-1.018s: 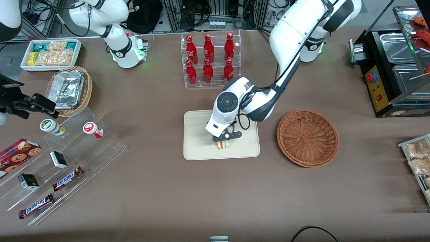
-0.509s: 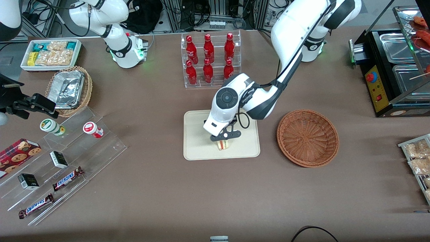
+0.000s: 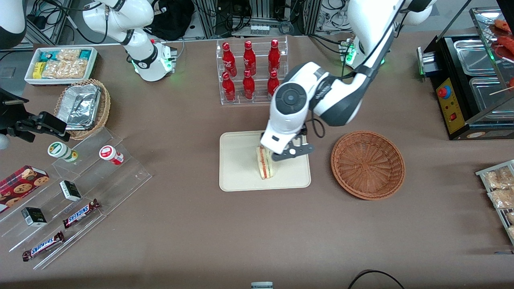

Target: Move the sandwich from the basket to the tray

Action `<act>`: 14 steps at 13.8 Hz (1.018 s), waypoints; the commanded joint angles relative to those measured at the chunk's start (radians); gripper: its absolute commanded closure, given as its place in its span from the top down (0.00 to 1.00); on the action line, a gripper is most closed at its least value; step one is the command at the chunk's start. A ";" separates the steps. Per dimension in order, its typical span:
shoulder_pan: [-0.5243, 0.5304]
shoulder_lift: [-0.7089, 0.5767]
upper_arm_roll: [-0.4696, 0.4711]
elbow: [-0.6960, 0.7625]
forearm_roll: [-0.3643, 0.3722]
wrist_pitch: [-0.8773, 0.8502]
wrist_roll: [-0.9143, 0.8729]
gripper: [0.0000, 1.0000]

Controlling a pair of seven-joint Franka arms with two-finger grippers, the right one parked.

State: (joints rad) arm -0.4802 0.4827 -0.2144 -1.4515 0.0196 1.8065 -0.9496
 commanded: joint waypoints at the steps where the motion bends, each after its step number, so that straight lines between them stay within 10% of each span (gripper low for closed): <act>1: 0.078 -0.059 0.004 -0.032 -0.004 -0.041 0.008 1.00; 14: 0.492 -0.315 -0.019 -0.188 -0.010 -0.274 0.631 1.00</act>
State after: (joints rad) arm -0.0535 0.2579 -0.2089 -1.5778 0.0191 1.5683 -0.4282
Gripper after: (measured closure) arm 0.000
